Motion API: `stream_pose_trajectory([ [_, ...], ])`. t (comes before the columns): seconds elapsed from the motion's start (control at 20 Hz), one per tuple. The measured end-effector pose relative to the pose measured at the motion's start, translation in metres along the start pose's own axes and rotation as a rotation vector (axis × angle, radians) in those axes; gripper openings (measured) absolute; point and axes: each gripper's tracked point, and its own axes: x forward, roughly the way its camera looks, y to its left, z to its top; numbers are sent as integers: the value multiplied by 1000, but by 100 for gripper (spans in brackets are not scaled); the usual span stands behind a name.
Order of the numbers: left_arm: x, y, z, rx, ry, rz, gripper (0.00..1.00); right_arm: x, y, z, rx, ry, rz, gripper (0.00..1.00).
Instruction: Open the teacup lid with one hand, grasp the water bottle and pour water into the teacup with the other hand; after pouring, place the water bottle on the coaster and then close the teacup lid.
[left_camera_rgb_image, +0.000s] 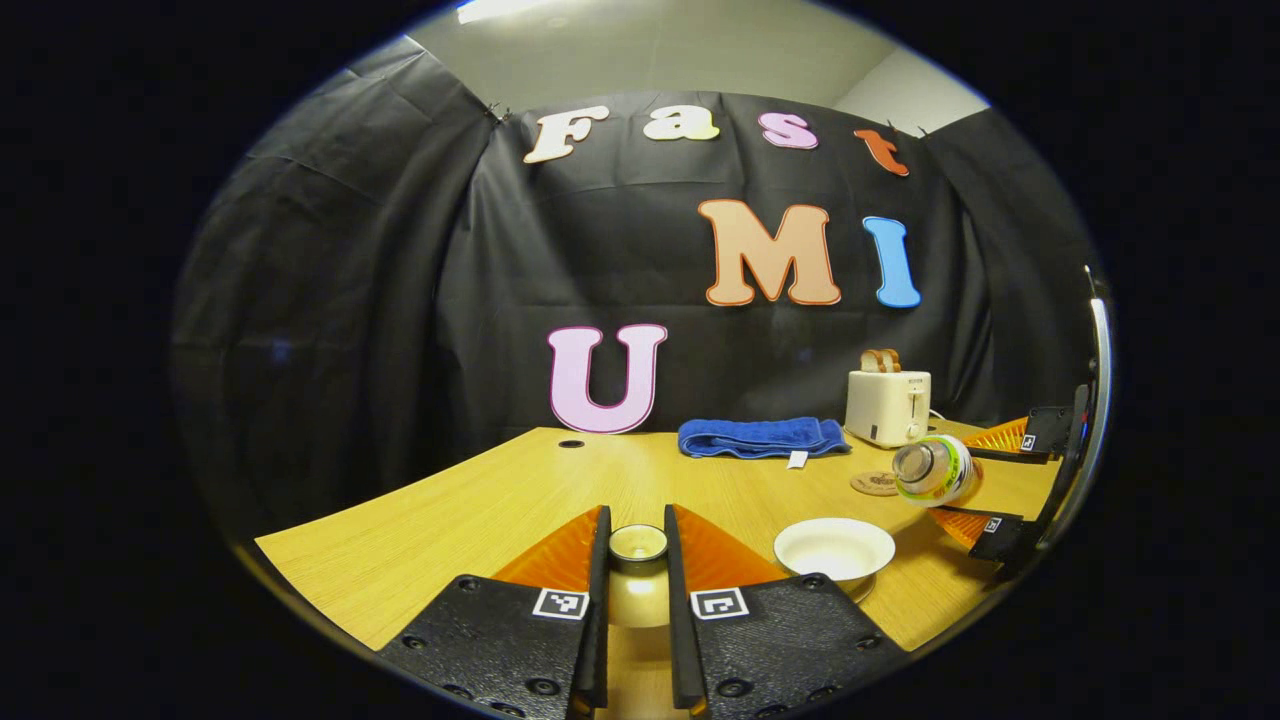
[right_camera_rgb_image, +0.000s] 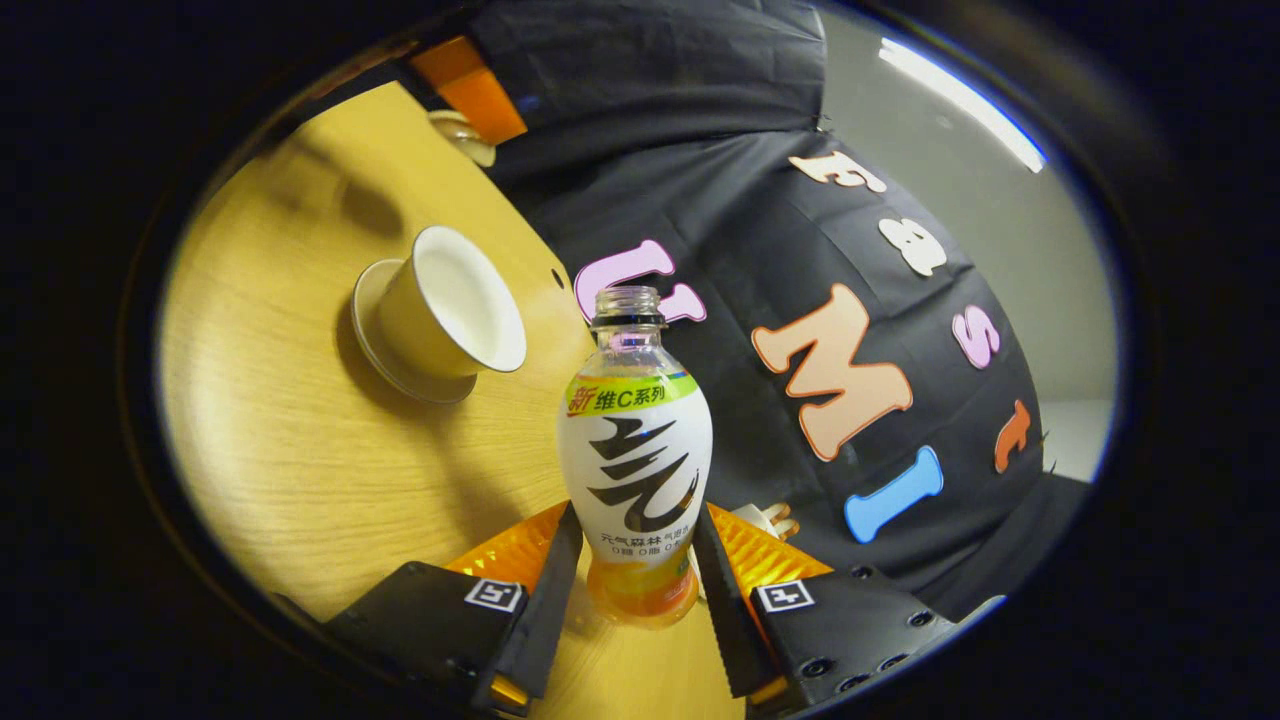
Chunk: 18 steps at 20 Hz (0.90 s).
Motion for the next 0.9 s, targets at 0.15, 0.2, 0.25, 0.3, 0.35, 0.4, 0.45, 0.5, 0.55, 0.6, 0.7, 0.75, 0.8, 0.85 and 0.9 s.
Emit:
stream_pose_trajectory([
  [0.15, 1, 4, -2, -1, 0, 2, 22, 7, 5, 1, -93, -7, 18, 70],
  [0.2, 1, 6, -2, 1, -2, 4, 22, 9, 7, 1, -120, -7, 24, 70],
  [0.25, 1, 7, -2, 2, -3, 4, 22, 11, 9, -1, -144, -6, 29, 70],
  [0.3, 1, 7, -1, -1, -4, 4, 22, 13, 9, -2, -164, -7, 30, 70],
  [0.35, 1, 9, -3, -5, -3, 5, 22, 15, 9, -2, -185, -5, 33, 70],
  [0.4, 3, 10, -5, -9, -1, 6, 23, 17, 9, -3, -207, -2, 36, 70],
  [0.45, 3, 10, -6, -12, 2, 5, 23, 18, 9, -3, -233, -5, 36, 70],
  [0.5, 4, 11, -8, -15, 7, 4, 22, 18, 8, -2, -263, -10, 34, 70],
  [0.55, 5, 11, -9, -16, 10, 4, 22, 17, 8, 0, -296, -15, 30, 69],
  [0.6, 5, 12, -9, -18, 11, 3, 22, 16, 7, 1, -328, -22, 25, 69],
  [0.7, 6, 13, -10, -22, 12, 2, 22, 12, 6, 4, -385, -35, 20, 70],
  [0.75, 6, 13, -10, -25, 12, 1, 22, 14, 4, 5, -407, -38, 18, 70],
  [0.8, 7, 13, -10, -27, 11, -1, 22, 14, 4, 7, -430, -44, 16, 69],
  [0.85, 7, 13, -10, -30, 11, -3, 22, 16, 1, 7, -452, -49, 15, 69],
  [0.9, 7, 13, -10, -33, 13, -5, 22, 15, 0, 8, -474, -55, 15, 69],
])
